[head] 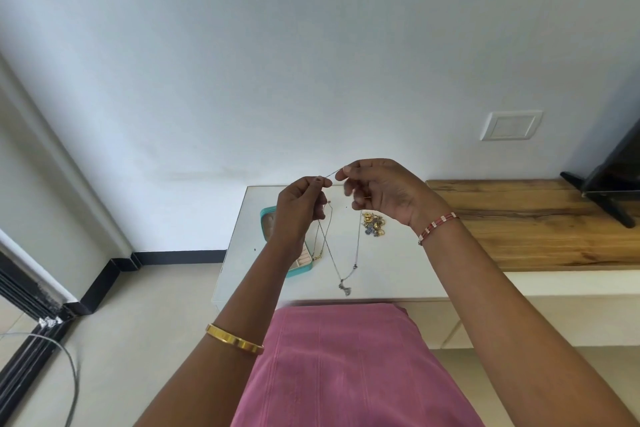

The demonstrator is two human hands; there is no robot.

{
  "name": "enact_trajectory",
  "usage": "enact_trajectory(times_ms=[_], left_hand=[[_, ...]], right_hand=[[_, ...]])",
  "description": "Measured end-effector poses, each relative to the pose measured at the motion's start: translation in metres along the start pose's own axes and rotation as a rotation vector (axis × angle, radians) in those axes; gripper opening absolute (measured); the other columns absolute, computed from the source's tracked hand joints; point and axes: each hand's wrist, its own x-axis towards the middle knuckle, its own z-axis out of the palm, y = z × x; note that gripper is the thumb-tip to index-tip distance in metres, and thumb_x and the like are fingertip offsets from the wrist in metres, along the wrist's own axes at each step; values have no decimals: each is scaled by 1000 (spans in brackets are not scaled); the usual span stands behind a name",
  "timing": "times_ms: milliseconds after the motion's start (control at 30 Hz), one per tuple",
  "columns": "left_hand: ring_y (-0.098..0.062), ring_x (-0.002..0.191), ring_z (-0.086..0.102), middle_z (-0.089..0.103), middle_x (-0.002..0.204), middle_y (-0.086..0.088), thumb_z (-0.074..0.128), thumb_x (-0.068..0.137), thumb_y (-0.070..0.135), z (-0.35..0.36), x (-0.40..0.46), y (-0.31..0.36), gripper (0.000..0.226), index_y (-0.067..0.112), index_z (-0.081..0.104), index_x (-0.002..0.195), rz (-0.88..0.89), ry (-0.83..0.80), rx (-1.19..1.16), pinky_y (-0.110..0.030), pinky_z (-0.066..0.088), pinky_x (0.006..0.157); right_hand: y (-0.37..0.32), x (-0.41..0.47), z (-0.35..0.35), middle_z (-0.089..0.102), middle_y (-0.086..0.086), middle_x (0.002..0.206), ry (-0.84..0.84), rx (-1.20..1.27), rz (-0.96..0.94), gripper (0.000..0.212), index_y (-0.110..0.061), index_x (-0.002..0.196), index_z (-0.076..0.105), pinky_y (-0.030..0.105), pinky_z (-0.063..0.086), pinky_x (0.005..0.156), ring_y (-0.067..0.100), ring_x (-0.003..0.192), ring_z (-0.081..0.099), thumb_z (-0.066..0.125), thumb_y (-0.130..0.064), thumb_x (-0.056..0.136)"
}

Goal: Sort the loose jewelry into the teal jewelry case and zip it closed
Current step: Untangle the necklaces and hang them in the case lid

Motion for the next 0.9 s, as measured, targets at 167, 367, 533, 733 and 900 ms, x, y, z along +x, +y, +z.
enact_trajectory(times_ms=[167, 367, 533, 733, 900], left_hand=[[-12, 48, 36, 47, 49, 8, 55, 91, 16, -1, -1, -7, 10, 15, 65, 89, 25, 51, 55, -23, 33, 51], [-10, 48, 34, 45, 49, 10, 49, 91, 8, -11, 2, -6, 22, 20, 64, 82, 67, 55, 50, -23, 31, 52], [-12, 49, 36, 50, 59, 2, 45, 90, 3, -8, 2, -7, 22, 19, 59, 88, 97, 32, 109, -23, 33, 53], [-6, 47, 38, 43, 61, -2, 41, 87, -8, -2, -5, -7, 26, 15, 52, 81, 129, -23, 103, -20, 31, 50], [1, 49, 44, 50, 65, 4, 43, 90, 0, 2, -7, -10, 24, 12, 63, 94, 167, -3, 227, -20, 36, 58]], right_hand=[[1, -2, -2, 73, 8, 86, -58, 234, 42, 18, -10, 79, 59, 20, 47, 50, 12, 56, 59, 47, -14, 92], [2, -1, -8, 70, 6, 70, 111, 237, 10, 19, -8, 79, 59, 15, 22, 35, 6, 33, 32, 48, -15, 92], [1, -1, -4, 70, 5, 67, 110, 215, -21, 17, -6, 87, 64, 15, 30, 37, 7, 37, 40, 47, -9, 92], [3, 2, 1, 70, 17, 87, 64, 420, -98, 19, 0, 85, 62, 28, 58, 69, 24, 75, 69, 45, -3, 92], [7, 2, 7, 67, 21, 99, 64, 530, -128, 18, 1, 86, 60, 37, 54, 88, 33, 94, 65, 43, -1, 93]])
